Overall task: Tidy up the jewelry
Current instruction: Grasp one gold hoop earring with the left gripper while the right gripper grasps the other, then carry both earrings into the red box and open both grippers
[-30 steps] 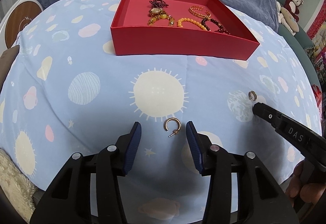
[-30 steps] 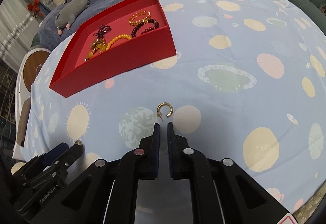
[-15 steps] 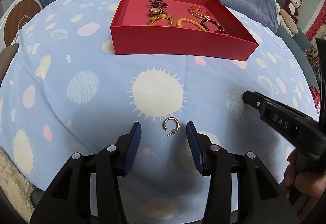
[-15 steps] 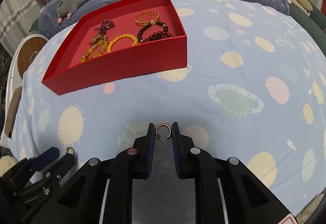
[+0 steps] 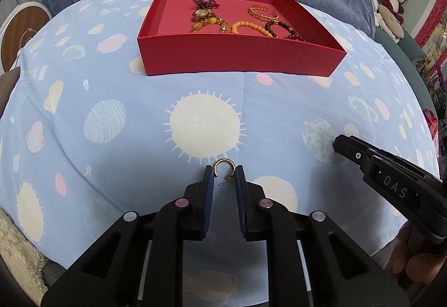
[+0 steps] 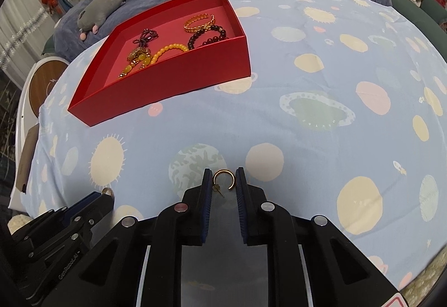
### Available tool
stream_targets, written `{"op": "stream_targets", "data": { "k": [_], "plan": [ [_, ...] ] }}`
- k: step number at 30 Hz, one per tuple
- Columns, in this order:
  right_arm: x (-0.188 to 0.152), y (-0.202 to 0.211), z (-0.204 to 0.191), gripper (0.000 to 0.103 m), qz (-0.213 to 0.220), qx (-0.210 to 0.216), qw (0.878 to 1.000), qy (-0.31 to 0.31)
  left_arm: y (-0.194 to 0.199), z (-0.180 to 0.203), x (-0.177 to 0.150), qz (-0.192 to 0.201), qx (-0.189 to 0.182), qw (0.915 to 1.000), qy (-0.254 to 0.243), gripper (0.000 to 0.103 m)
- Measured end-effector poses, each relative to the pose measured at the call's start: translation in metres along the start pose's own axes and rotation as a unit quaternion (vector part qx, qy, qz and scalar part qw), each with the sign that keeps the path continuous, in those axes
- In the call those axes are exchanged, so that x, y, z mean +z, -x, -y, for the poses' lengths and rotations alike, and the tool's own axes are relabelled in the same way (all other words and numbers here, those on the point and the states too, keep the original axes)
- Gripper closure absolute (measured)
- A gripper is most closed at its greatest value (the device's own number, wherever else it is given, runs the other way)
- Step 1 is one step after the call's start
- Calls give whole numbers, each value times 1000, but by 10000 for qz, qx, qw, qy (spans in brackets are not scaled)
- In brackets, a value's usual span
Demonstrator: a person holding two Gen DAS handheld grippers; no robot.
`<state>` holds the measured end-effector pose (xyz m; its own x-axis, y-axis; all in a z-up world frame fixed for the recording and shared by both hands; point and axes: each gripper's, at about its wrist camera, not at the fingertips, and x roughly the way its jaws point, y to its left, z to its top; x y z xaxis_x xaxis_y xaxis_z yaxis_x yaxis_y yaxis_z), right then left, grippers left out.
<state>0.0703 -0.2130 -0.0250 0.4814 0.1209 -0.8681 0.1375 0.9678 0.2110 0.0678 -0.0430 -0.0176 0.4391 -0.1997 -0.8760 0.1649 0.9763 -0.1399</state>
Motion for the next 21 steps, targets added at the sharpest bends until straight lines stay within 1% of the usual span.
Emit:
{"op": "stream_targets", "data": {
  "k": [10,21],
  "plan": [
    [-8,11,-3,87,39,133,9999,-35,4,-5,3,-28,-87,9998,169,88],
    [-2,29,-4,87,231,275,9993,-81,26,-14,18,237,-268,9986,388,89]
  ]
}}
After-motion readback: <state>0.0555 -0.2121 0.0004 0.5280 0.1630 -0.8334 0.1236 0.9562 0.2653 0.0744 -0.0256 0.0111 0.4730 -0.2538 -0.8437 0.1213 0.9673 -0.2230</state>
